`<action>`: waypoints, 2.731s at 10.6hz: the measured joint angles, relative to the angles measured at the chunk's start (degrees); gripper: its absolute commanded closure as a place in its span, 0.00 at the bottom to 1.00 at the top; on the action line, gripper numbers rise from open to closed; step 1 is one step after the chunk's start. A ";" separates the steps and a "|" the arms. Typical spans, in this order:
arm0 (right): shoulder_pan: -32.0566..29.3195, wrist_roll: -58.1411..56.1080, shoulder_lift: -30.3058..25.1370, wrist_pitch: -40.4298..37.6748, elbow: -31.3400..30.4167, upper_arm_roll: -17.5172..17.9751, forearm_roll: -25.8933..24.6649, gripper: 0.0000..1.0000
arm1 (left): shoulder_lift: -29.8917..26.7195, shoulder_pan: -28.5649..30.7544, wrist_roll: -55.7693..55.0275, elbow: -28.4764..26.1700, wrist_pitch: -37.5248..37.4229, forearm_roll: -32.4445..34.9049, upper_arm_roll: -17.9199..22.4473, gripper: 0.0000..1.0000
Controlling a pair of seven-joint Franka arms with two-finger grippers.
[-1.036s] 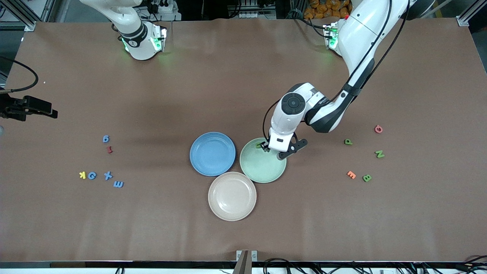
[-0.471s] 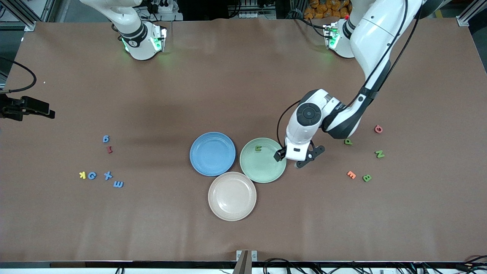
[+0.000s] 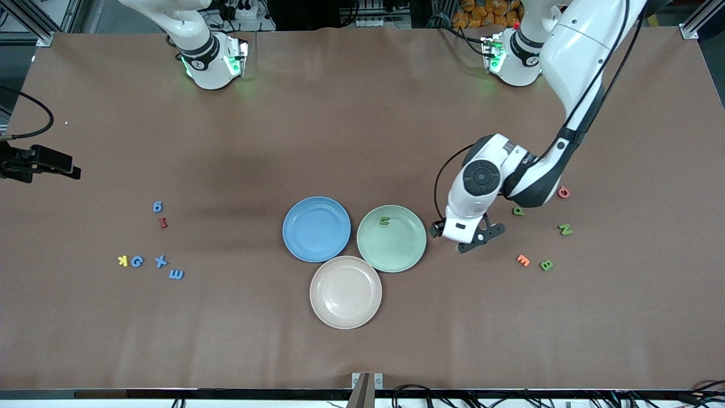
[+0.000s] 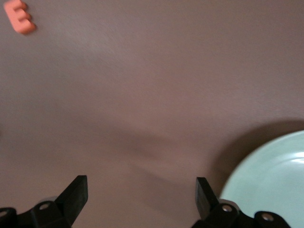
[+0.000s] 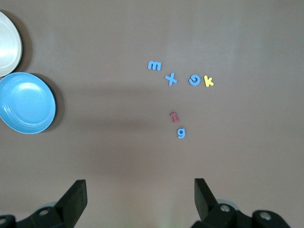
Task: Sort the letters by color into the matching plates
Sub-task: 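Move the left gripper back over the green letters, then lower the left gripper over the green letter d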
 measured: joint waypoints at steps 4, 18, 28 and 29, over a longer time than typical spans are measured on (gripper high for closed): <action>0.31 -0.08 -0.01 0.93 0.08 0.36 0.00 0.00 | -5.13 5.57 11.13 -4.84 -0.09 0.03 -0.18 0.00; 5.22 -0.08 -7.05 5.38 -6.34 -0.97 -0.02 0.00 | -10.97 14.07 34.45 -14.21 1.01 0.05 -2.39 0.00; 5.27 4.18 -8.15 5.83 -7.67 -1.41 -0.02 0.00 | -14.14 14.59 6.37 -12.60 0.87 -2.28 -2.41 0.00; 5.27 4.27 -8.15 5.98 -7.67 -1.41 -0.02 0.00 | -14.14 14.60 6.06 -12.60 0.87 -2.28 -2.41 0.00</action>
